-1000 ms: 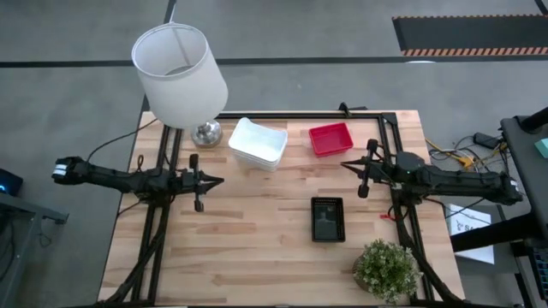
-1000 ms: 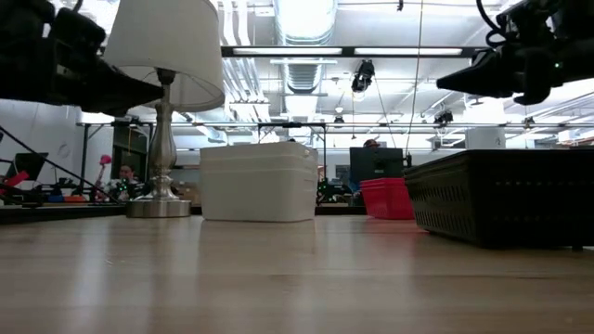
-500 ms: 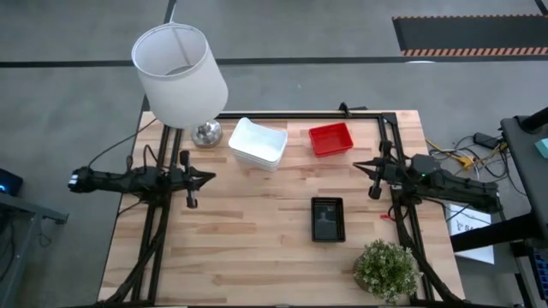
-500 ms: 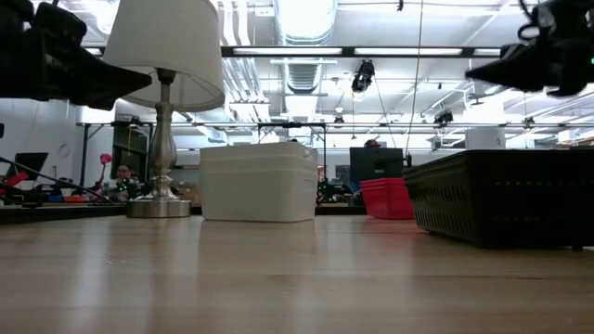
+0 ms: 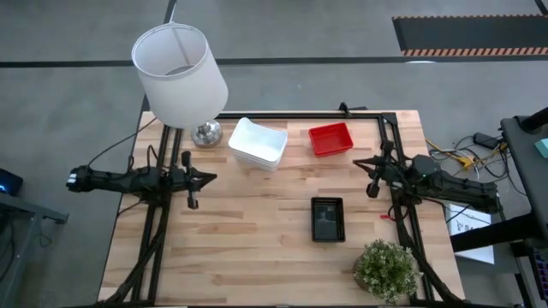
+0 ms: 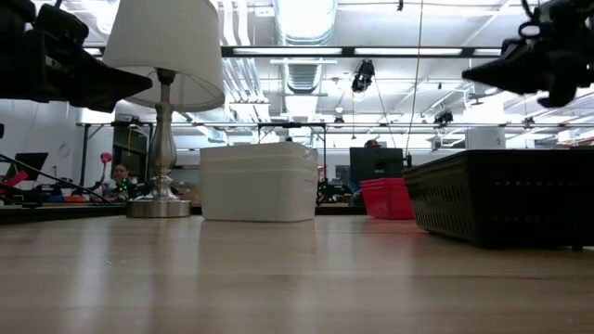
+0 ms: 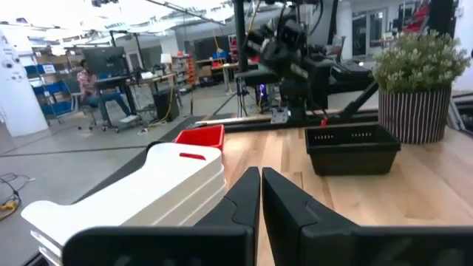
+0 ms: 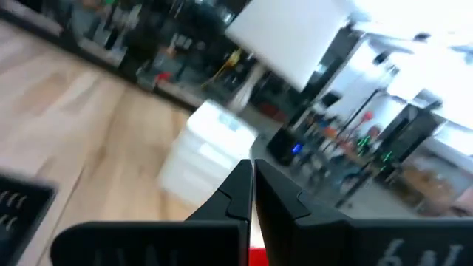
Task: Stack baskets by color
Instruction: Return to Home Position
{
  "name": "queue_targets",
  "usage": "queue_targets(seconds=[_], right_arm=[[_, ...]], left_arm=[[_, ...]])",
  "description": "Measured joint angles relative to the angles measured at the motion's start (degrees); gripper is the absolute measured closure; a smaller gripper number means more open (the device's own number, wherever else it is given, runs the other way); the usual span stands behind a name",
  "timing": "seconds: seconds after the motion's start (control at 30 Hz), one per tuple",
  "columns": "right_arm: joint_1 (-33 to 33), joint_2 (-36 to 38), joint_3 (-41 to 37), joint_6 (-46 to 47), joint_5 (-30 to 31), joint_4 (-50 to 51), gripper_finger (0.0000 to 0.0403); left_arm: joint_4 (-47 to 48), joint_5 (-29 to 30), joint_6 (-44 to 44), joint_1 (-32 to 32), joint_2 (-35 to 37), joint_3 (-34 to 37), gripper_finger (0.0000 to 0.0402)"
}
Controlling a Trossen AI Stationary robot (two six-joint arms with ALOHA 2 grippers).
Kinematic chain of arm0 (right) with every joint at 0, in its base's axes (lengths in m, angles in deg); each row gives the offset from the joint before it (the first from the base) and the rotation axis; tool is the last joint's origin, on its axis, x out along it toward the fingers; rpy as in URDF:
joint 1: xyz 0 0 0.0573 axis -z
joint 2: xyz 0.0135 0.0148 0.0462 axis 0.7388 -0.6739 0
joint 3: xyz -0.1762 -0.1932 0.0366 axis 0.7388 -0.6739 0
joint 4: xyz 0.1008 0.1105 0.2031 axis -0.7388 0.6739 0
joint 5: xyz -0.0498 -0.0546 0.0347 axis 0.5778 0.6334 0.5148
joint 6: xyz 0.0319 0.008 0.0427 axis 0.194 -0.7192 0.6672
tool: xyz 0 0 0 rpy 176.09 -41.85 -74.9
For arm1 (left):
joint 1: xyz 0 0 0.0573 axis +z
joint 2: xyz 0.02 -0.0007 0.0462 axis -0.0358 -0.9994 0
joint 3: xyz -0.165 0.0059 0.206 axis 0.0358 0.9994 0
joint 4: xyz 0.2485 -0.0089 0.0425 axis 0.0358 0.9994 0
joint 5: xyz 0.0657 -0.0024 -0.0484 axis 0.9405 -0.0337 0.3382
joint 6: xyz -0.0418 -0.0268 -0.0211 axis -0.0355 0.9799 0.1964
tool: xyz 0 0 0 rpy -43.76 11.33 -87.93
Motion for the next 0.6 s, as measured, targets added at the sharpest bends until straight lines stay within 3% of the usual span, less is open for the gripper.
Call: queue_targets(seconds=[0.07, 0.27, 0.37, 0.6], right_arm=[[0.00, 0.06, 0.00, -0.13, -1.08, -3.50, 0.0394], [-0.04, -0.11, -3.21, 9.31, -15.74, -10.89, 0.0394], [-0.02, -0.01, -6.78, 12.86, -16.42, -13.54, 0.0394], [-0.04, -0.75, -7.01, 15.78, -19.50, -9.60, 0.0394]], left_arm=[[0.01, 0.00, 0.00, 0.00, -0.50, 0.00, 0.0401], [-0.55, 0.20, 0.37, 0.01, -2.31, 0.02, 0.0401], [-1.22, 0.20, 0.38, 0.00, -3.12, 0.04, 0.0401], [-1.94, 0.20, 0.42, 0.01, -5.00, 0.07, 0.0401]])
